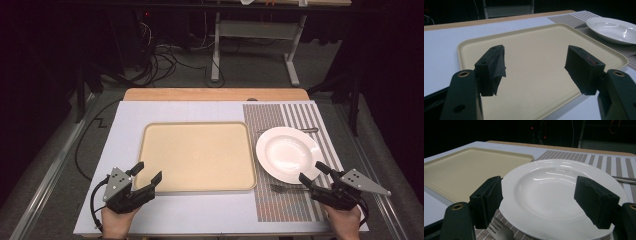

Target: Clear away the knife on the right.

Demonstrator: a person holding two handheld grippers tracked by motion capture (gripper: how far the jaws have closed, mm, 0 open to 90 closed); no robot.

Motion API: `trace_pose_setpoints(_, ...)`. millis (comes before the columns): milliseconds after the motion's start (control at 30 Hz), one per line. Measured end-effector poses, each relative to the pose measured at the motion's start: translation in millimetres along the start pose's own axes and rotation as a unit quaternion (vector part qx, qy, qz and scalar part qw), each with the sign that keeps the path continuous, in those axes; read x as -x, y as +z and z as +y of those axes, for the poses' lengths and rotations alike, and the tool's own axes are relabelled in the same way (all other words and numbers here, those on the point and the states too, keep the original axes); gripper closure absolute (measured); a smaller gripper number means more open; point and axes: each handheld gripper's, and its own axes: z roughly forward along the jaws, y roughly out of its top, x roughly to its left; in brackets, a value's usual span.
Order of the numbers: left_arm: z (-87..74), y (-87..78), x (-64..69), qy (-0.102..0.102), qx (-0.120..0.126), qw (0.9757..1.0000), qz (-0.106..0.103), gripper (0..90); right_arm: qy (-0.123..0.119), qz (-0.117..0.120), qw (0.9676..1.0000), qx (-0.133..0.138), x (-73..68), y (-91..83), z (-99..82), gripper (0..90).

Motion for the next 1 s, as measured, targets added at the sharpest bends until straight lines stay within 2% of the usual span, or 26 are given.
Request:
trace_pose_setpoints(267, -0.1, 0.6, -0.5, -0.001, -0.001, 1.0000, -0.001, 33.1, 0.000, 0.001, 1.0000, -0.005, 0.3, -0.7, 1.0, 23.1)
trace_pose_setpoints(467, 0.0, 1.0, -0.4, -0.001, -0.002, 1.0000, 0.000, 33.1, 0.013, -0.003, 0.9999, 0.010, 1.1, -2.9, 6.4, 23.0)
trace_pose_setpoints(667, 0.0, 1.2, -0.6, -0.002, -0.001, 1.0000, 0.000, 33.1, 0.019, -0.010, 0.9997, 0.014, 2.2, -4.4, 12.8, 23.1)
trace_pose_setpoints(1000, 0.1, 1.0, -1.1, -0.004, -0.001, 1.0000, 0.001, 33.1, 0.010, -0.019, 0.9997, 0.014, 4.5, 3.7, 21.8, 23.4)
